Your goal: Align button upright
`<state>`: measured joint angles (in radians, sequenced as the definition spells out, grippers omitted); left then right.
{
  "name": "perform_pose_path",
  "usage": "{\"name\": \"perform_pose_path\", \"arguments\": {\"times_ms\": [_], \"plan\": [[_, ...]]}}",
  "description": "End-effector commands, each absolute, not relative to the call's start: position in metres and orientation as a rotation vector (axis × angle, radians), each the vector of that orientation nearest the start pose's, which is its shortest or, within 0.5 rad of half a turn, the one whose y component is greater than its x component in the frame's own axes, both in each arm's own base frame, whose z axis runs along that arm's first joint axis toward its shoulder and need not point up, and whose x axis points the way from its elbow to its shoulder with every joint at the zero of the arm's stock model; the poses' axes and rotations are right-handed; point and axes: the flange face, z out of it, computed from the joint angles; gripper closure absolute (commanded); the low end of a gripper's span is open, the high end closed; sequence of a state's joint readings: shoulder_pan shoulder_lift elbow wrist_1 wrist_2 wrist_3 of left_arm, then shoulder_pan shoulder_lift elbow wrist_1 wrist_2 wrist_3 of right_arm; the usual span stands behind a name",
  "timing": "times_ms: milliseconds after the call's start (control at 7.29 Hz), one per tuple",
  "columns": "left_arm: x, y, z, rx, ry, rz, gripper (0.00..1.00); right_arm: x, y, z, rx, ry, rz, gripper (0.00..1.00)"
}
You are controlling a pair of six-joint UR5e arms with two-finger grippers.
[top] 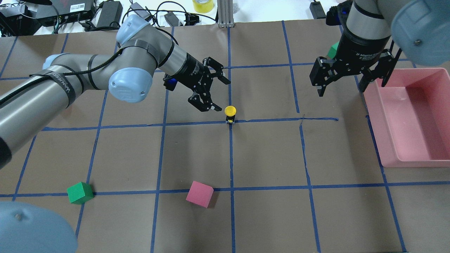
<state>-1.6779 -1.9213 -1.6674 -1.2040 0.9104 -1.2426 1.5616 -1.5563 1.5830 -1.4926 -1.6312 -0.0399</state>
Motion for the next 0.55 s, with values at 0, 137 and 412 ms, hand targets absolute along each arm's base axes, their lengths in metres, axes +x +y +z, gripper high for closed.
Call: {"name": "perform_pose_path", "arguments": {"times_ms": [0,137,412], "plan": [[-0.254,-0.535,0.383,-1.629,3.177,0.572,0.00,0.123,-0.488,0.468,-0.054,3.195,0.169,0.00],[-0.257,-0.518,0.434,-1.560,3.278,0.434,0.00,0.123,-0.488,0.467,-0.057,3.195,0.172,0.00],[-0.247,-0.486,0.481,-1.062,3.445,0.086,0.00,0.123,-0.488,0.467,-0.054,3.195,0.172,0.00]]}}
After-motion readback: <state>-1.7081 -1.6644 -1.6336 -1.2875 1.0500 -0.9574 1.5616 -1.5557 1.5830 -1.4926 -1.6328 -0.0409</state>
